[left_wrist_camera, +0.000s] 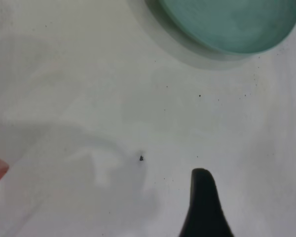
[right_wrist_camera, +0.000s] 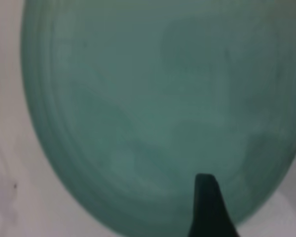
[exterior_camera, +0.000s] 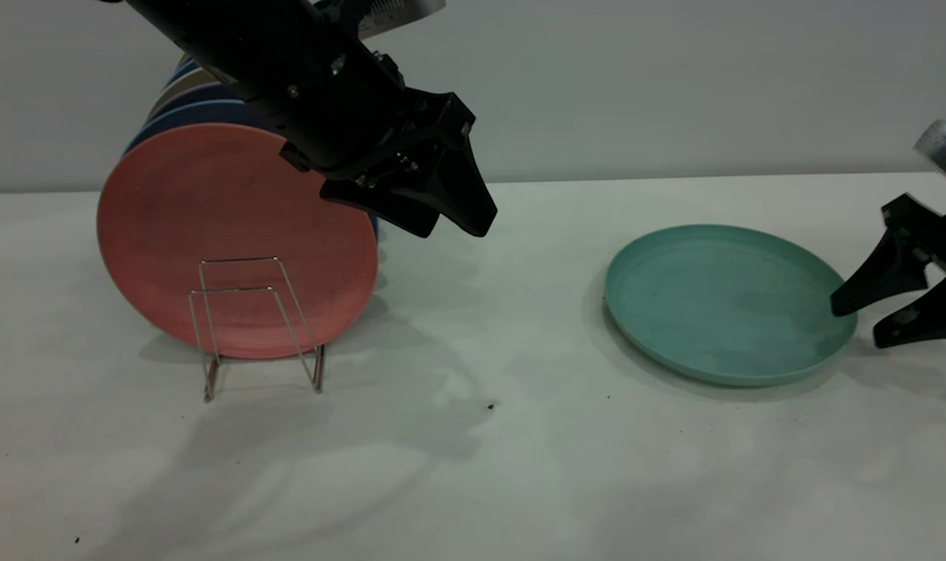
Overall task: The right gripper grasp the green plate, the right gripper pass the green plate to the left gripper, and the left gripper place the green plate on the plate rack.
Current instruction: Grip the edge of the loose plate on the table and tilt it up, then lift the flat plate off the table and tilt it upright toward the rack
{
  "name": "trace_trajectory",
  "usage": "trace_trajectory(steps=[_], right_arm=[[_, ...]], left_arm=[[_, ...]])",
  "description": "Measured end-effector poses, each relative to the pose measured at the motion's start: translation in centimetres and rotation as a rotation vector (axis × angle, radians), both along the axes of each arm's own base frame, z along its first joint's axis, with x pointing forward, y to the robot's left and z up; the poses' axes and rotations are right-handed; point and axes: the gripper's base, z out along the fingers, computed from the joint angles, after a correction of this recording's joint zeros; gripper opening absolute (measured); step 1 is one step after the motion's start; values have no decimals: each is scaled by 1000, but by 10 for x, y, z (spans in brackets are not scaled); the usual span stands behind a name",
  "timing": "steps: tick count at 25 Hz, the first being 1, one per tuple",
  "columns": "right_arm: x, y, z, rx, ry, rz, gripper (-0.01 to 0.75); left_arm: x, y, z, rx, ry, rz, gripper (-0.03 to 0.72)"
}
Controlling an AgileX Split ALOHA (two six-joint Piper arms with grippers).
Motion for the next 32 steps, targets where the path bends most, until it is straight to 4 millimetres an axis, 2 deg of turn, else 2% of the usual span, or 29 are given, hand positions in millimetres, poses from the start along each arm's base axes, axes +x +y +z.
trace_trajectory(steps=[7,12,15,18,20,26,32], right_arm=[[10,0,-19,26,8,-21,491],[15,17,-20,30,-38,22,431],[17,24,-21,13,-56,27,325],[19,23,-22,-11,-69,20,113],[20,24,-22,-12,-84,33,34],[15,36,-11,81,-158,208,18],[15,59,18,155,-219,326,18]], left_arm=[[0,0,0,0,0,0,539],[0,0,0,0,-1,-1,539],[0,0,0,0,0,-2,539],[0,0,0,-1,4,-2,539],[0,0,0,-1,5,-2,539],[1,-1,-4,-6,8,21,539],[6,-3,-18,-30,41,81,539]])
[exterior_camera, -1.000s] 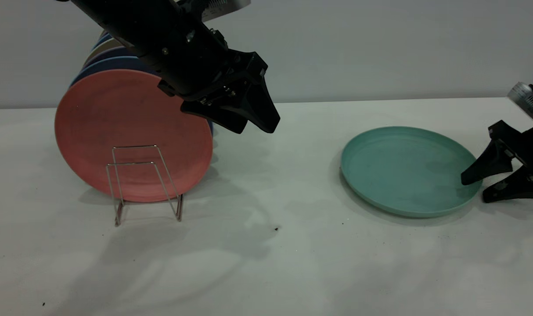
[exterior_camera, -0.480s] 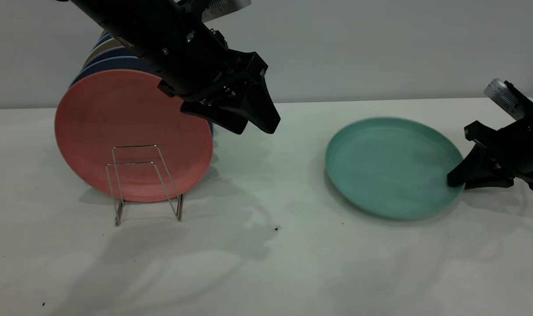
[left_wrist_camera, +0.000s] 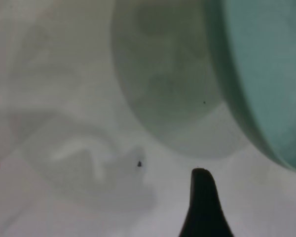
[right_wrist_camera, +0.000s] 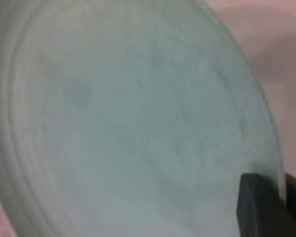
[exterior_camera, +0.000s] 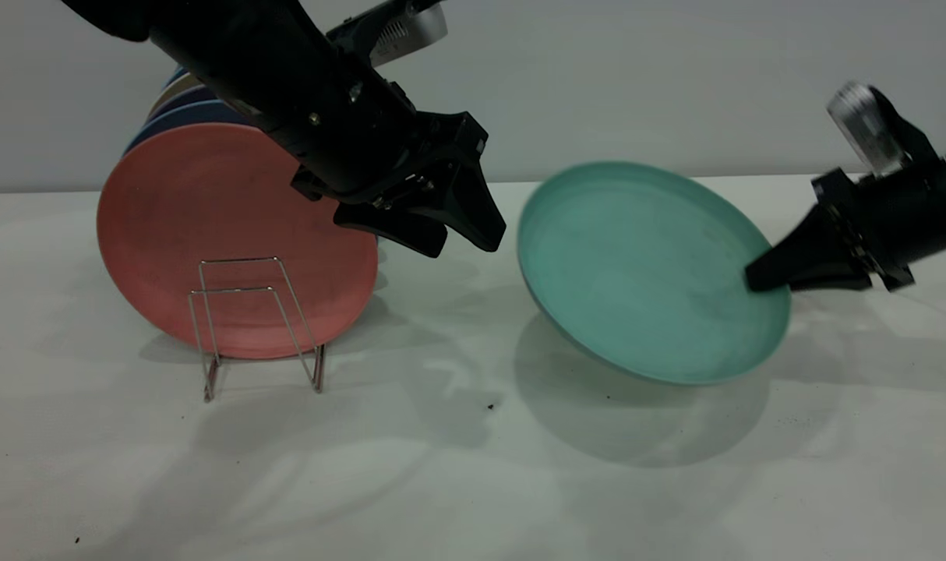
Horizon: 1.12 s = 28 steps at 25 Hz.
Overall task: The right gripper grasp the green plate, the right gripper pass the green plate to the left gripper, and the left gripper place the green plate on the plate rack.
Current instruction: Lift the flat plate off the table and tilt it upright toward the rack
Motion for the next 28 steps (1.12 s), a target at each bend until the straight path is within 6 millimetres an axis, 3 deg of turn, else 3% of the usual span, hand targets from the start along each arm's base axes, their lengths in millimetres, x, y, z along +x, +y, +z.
trace_trajectory(steps=[9,13,17,20,22,24,28], right_arm=[[-1,46,21,3,-52,129,18],[-2,54,21,8,-59,142,18],[-1,54,22,6,-69,138,19],[0,54,23,2,-86,148,43],[0,54,31,1,-103,146,97],[2,53,44,-1,-133,142,197],[4,41,95,-3,-237,95,442]], left_arm=[[7,-9,-11,-87,18,117,507],[8,-10,-14,-100,14,123,359],[9,-10,-14,-103,9,133,105],[9,-10,-14,-104,8,139,97],[9,-10,-14,-103,5,136,97],[9,-10,-13,-100,-8,115,97],[8,-10,-6,-81,-74,35,97]])
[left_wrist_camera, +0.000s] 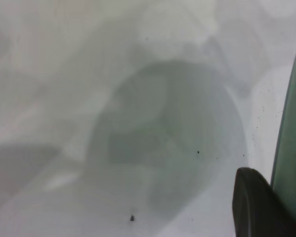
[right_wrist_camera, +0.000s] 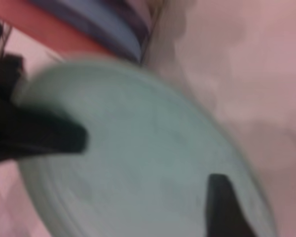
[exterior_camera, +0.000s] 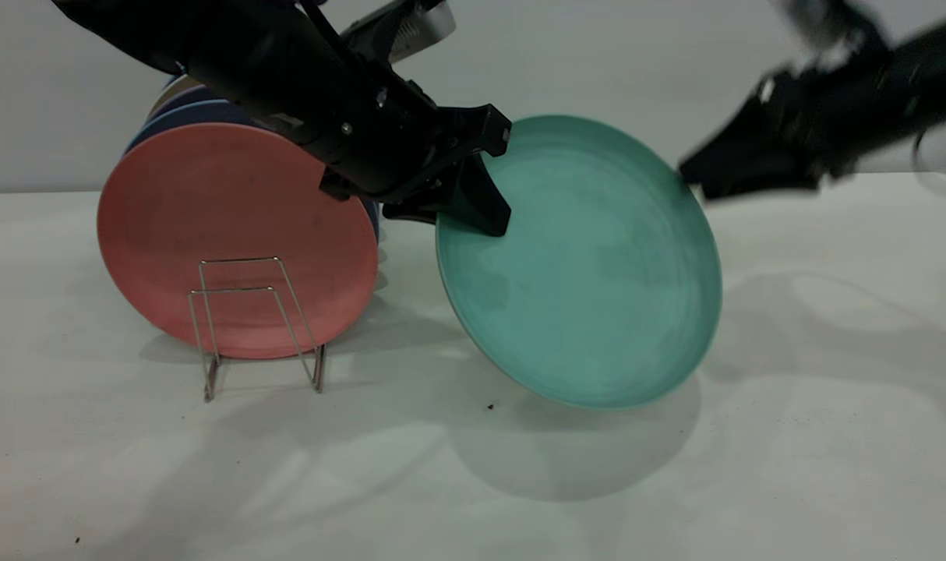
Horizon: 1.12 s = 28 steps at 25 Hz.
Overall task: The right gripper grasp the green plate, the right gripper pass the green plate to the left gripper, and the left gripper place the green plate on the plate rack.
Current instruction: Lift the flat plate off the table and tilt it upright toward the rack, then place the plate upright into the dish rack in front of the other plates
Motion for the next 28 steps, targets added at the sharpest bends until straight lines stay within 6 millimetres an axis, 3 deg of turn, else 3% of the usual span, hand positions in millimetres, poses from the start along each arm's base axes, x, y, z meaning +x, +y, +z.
trace_trajectory(steps=[3,5,8,12,16,21,28], right_arm=[[-6,-15,50,13,-94,-31,583],[-18,-23,87,25,-144,-25,617],[-45,-24,134,33,-165,41,597],[-83,-14,172,-68,-173,91,518],[-126,0,186,-153,-144,133,483],[-184,4,179,-198,-97,135,482],[-269,-1,152,-312,5,63,482]], left_arm=[[2,6,7,16,-58,-59,97],[4,16,17,28,-111,-118,97],[5,39,39,51,-188,-225,97],[3,80,74,56,-274,-307,97],[-3,117,107,84,-417,-407,97],[-11,148,135,180,-617,-517,97],[-18,176,134,420,-653,-693,97]])
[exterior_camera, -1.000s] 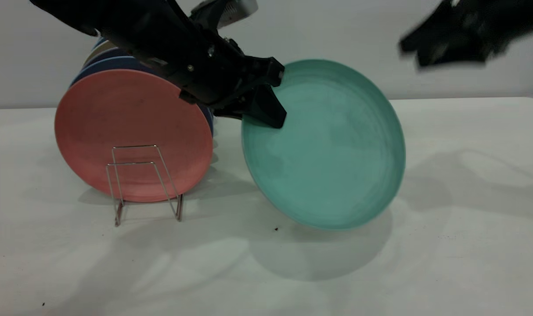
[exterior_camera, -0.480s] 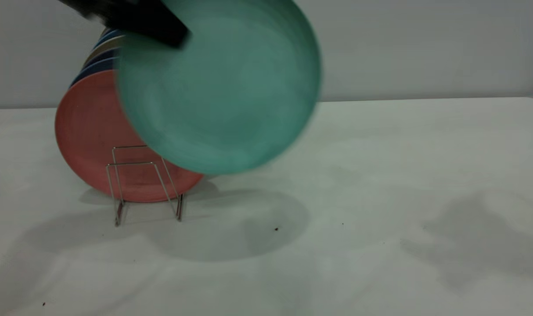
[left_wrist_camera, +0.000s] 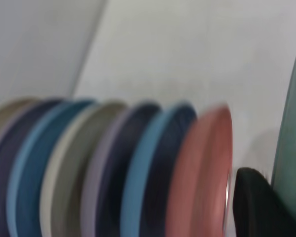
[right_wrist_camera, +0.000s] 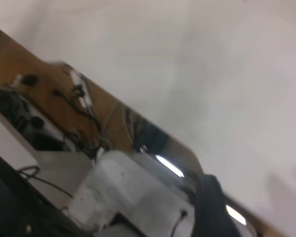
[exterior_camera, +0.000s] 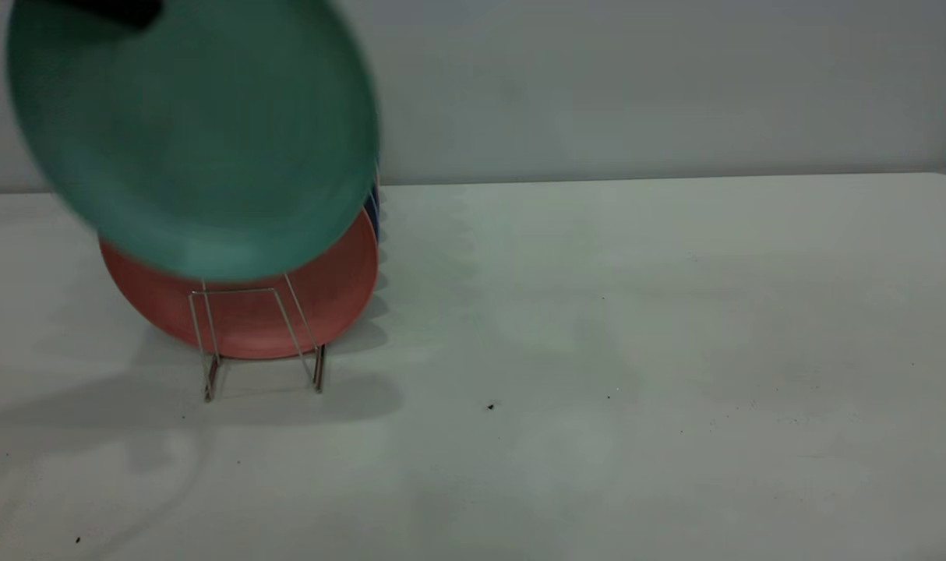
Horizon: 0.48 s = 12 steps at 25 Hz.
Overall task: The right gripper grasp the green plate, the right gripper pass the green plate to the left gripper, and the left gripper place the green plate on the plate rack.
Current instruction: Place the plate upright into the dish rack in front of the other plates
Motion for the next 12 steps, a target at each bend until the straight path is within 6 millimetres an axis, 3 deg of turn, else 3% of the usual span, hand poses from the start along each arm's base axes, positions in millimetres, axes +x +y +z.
trace_trajectory(steps=[5,12], right_arm=[[-47,-6,-7,-74,-11,-120,480],[-94,-13,-7,-128,-105,-303,480]], left_arm=[[2,10,-5,161,-56,-39,97],[8,9,-2,218,-205,-146,97]])
